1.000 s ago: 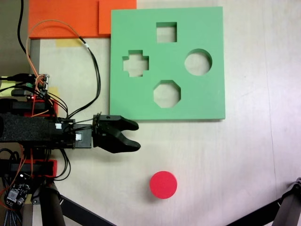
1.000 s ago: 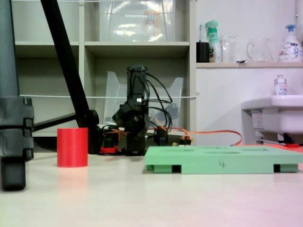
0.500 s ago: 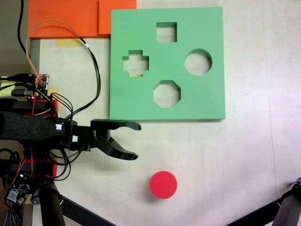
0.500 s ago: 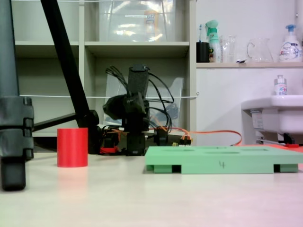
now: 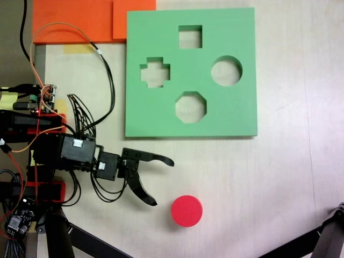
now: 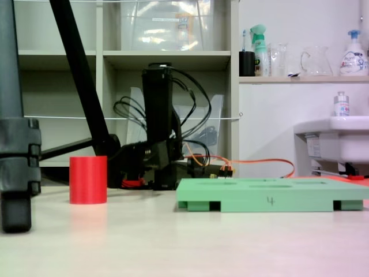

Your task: Put the cylinder block into the corresponding hole

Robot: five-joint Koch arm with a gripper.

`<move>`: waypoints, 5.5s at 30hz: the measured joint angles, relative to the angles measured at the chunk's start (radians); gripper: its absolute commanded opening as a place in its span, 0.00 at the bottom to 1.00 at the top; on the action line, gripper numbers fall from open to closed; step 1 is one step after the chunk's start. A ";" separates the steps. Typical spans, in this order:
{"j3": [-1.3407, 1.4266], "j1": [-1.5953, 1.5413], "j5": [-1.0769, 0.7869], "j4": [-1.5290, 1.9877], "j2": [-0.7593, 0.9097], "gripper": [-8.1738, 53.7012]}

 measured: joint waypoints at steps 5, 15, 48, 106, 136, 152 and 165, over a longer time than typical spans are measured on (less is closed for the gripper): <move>-0.092 0.106 -0.005 0.000 -0.124 0.97; -0.313 0.169 -0.005 0.000 -0.241 0.96; -0.419 0.135 -0.058 0.115 -0.198 0.47; -1.247 -0.753 -0.089 0.815 -0.359 0.80; -0.491 -0.459 -1.173 1.736 0.989 0.67; 0.069 -0.238 -1.671 1.381 1.046 0.65; 0.071 -0.238 -1.669 1.575 1.045 0.69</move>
